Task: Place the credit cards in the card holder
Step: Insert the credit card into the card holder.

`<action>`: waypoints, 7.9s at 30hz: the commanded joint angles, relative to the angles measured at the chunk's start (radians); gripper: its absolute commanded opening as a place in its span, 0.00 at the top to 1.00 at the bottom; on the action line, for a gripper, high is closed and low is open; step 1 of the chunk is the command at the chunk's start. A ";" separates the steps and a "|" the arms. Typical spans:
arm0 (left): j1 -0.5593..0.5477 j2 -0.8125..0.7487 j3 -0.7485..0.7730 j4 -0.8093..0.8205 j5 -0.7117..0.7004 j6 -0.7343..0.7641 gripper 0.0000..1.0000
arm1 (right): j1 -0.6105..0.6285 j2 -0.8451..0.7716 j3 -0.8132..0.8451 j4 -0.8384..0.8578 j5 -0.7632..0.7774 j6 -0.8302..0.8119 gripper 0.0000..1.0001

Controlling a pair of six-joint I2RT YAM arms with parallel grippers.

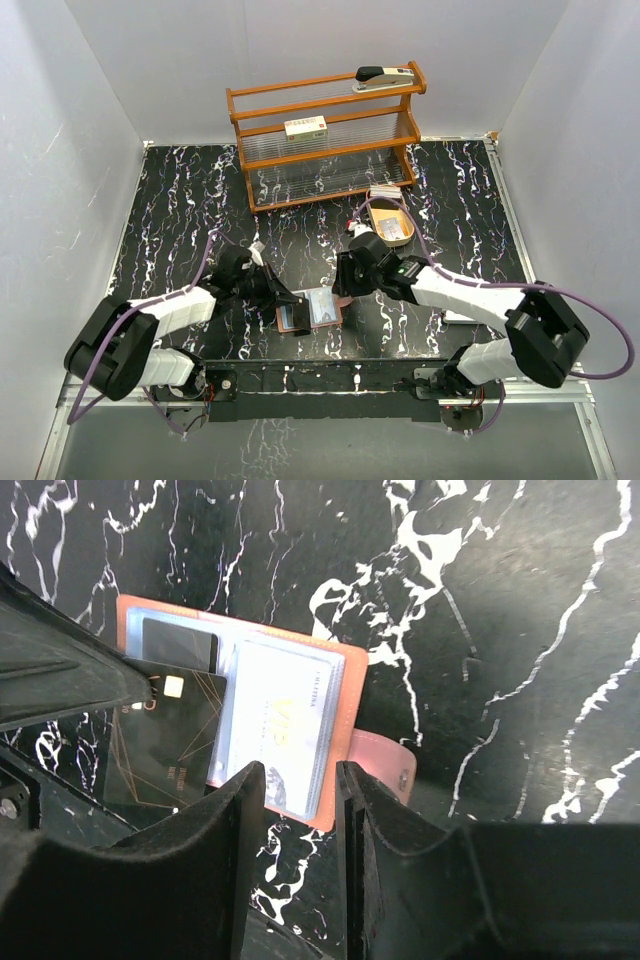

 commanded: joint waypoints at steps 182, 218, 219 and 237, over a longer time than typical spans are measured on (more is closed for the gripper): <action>-0.005 0.199 -0.014 0.298 -0.058 0.134 1.00 | 0.063 0.182 -0.092 0.122 0.040 0.030 0.99; -0.049 0.050 0.017 0.069 -0.100 0.002 0.48 | 0.049 -0.015 -0.028 -0.059 0.238 0.015 0.58; -0.049 0.049 0.011 0.078 -0.096 -0.002 0.47 | 0.048 -0.007 -0.030 -0.051 0.233 0.011 0.58; -0.075 0.101 -0.002 0.127 -0.092 -0.066 0.46 | 0.031 0.074 -0.089 0.099 0.122 -0.002 0.79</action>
